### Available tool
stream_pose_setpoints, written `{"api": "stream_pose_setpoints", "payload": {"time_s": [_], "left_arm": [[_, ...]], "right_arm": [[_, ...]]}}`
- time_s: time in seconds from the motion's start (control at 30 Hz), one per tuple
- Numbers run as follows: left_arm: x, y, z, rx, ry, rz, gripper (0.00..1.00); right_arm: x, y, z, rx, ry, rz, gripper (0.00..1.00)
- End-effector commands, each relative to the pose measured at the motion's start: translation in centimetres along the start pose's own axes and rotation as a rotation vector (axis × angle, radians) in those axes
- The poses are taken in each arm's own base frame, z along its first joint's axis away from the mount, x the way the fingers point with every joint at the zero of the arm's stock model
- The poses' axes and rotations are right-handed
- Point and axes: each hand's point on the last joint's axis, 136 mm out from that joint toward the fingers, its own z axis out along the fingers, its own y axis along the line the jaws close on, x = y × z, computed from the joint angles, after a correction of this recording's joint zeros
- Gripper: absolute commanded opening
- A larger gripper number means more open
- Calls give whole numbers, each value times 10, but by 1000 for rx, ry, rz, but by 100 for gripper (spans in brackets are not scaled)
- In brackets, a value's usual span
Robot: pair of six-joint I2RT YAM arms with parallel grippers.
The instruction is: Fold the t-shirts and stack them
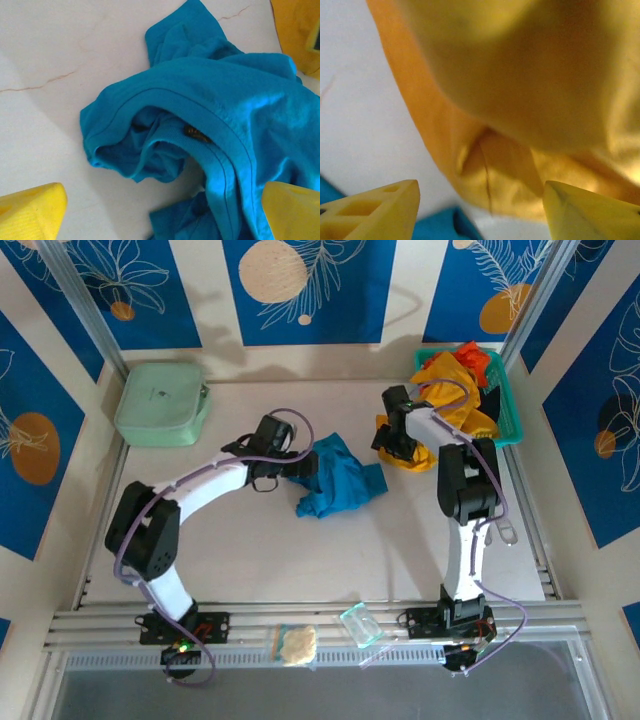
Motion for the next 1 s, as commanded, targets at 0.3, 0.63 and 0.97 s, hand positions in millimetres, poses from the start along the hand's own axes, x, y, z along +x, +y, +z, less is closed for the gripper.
{"api": "stream_pose_setpoints", "payload": {"time_s": [0.3,0.63,0.97], "left_arm": [[25,-2,17,54,44,-13,96],[30,-7,-10,48,27,35,94],[33,-33,-21,80,35,104,94]], "right_arm": [[-23,12,-3,-8,36,-53,0],[-146,-41,-202,-48,-356,-22,0],[-200,-148,-174,97,-372,173,0]]}}
